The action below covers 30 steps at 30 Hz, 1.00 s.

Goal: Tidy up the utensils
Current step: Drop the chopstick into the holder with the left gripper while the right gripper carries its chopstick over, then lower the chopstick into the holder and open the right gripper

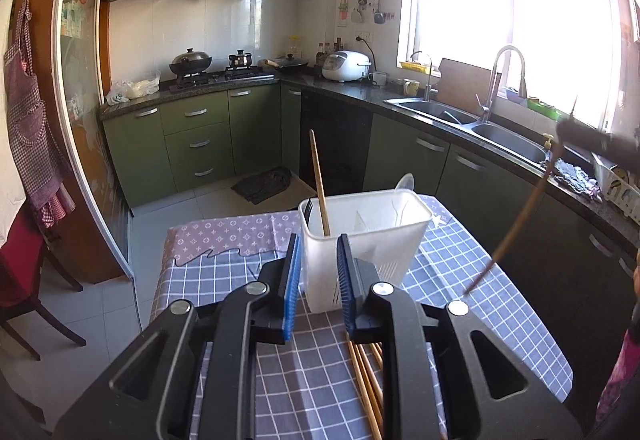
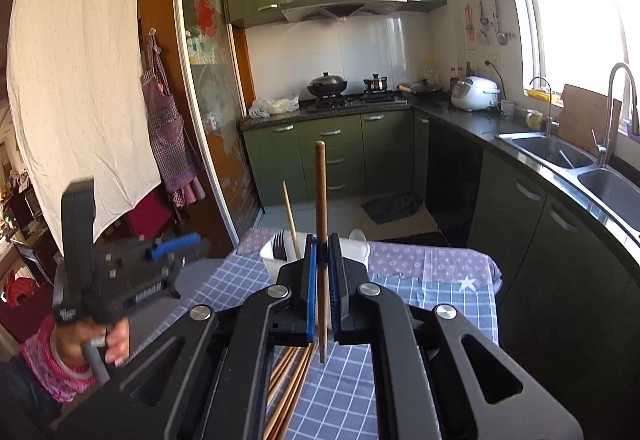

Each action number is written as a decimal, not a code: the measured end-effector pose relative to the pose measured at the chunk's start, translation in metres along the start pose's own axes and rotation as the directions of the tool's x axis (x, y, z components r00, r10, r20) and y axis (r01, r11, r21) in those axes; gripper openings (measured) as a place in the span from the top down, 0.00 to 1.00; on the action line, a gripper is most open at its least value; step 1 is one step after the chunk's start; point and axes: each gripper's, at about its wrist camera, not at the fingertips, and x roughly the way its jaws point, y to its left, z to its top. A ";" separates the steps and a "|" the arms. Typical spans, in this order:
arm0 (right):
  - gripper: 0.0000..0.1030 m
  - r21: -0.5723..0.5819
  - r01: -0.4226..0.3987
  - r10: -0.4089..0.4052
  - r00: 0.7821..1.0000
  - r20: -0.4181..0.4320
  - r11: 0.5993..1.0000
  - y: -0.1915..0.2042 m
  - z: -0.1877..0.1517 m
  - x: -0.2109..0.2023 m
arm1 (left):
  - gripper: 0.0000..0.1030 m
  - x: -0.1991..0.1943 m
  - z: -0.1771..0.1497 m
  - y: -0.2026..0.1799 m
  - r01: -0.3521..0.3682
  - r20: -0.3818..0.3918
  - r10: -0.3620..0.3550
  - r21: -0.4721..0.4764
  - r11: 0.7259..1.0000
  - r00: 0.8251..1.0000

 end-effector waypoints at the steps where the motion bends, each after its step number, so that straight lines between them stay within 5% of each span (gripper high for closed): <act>1: 0.94 -0.003 0.002 -0.002 1.000 0.022 1.000 0.001 0.010 0.002 | 0.83 0.000 -0.006 0.002 0.004 -0.012 -0.004 -0.005 1.000 1.000; 5: 0.94 -0.009 0.025 -0.024 0.995 0.096 1.000 0.005 0.048 0.017 | 0.83 0.000 -0.025 0.010 0.006 -0.063 -0.007 -0.021 1.000 0.998; 10: 0.94 -0.014 0.076 -0.074 0.993 0.090 0.997 0.001 0.069 0.068 | 0.83 -0.002 -0.038 0.013 0.002 -0.092 -0.003 -0.012 1.000 0.996; 19: 0.91 0.005 0.083 -0.082 0.993 -0.083 0.997 -0.013 0.021 0.151 | 0.83 0.003 -0.049 0.006 0.008 -0.133 -0.007 0.008 1.000 0.991; 23: 0.91 0.014 0.084 -0.082 0.992 -0.098 0.996 -0.017 0.004 0.152 | 0.83 0.008 -0.052 0.001 0.020 -0.155 -0.018 0.010 1.000 0.988; 30: 0.90 0.036 0.048 -0.047 0.998 -0.031 0.998 -0.020 -0.021 0.083 | 0.81 0.026 -0.061 -0.009 0.050 -0.234 -0.047 0.007 0.999 0.971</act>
